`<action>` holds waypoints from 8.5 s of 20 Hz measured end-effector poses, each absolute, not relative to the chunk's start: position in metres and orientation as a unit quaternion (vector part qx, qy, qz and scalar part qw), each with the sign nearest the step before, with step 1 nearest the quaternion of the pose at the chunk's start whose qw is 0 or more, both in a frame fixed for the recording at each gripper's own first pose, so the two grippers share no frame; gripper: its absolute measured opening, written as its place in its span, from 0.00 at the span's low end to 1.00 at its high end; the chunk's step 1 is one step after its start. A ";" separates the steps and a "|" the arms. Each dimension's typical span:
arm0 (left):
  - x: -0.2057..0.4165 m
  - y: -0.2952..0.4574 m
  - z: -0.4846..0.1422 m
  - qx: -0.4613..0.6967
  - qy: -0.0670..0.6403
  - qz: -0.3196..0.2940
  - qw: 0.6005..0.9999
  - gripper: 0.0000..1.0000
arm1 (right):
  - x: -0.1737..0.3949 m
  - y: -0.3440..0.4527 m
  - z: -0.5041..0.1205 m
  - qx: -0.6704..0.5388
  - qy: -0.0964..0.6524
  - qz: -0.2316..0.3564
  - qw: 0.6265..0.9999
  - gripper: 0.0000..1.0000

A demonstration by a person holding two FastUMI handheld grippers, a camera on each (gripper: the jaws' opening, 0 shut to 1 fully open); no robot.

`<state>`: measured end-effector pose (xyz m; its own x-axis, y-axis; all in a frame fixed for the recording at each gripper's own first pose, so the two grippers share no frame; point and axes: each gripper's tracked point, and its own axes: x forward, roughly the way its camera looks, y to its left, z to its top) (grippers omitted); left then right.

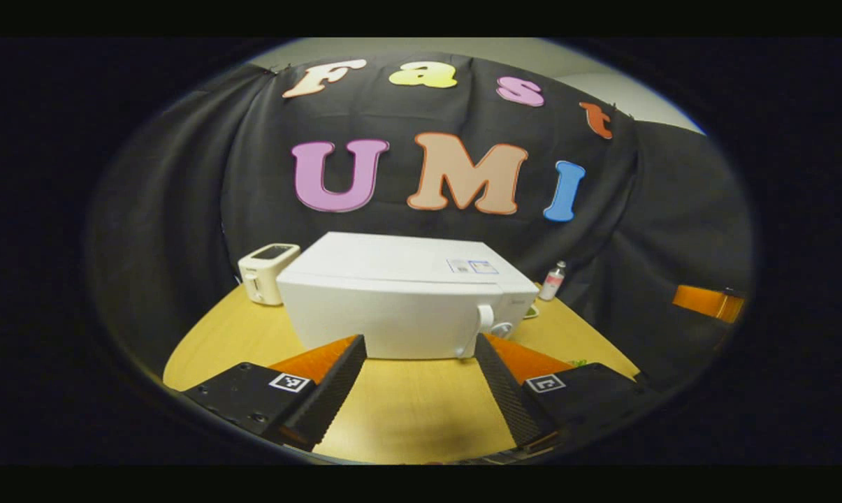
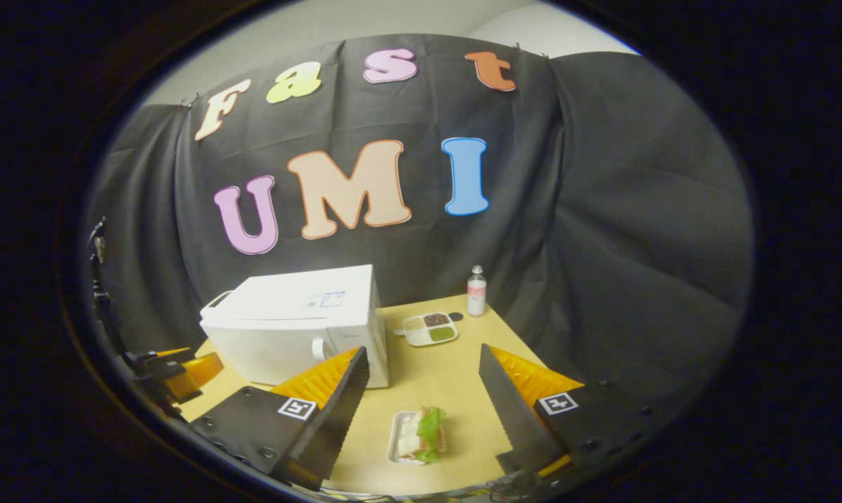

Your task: Open the microwave oven with the left hand, put the food in, and close the microwave oven.

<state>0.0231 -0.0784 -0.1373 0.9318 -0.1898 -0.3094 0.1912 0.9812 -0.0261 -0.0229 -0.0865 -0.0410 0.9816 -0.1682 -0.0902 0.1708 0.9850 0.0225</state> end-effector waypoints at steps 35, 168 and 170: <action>0.170 -0.187 -0.294 -0.009 0.341 -0.097 0.935 0.76 | -0.022 -0.198 -0.102 0.082 0.103 -0.114 0.985 0.99; -0.111 0.191 -0.104 -0.093 0.089 0.330 0.935 0.95 | 0.039 -0.080 -0.326 0.235 0.528 0.033 0.816 0.46; -0.106 0.188 -0.103 -0.093 0.087 0.327 0.936 0.95 | 0.033 -0.081 -0.324 0.229 0.523 0.033 0.821 0.34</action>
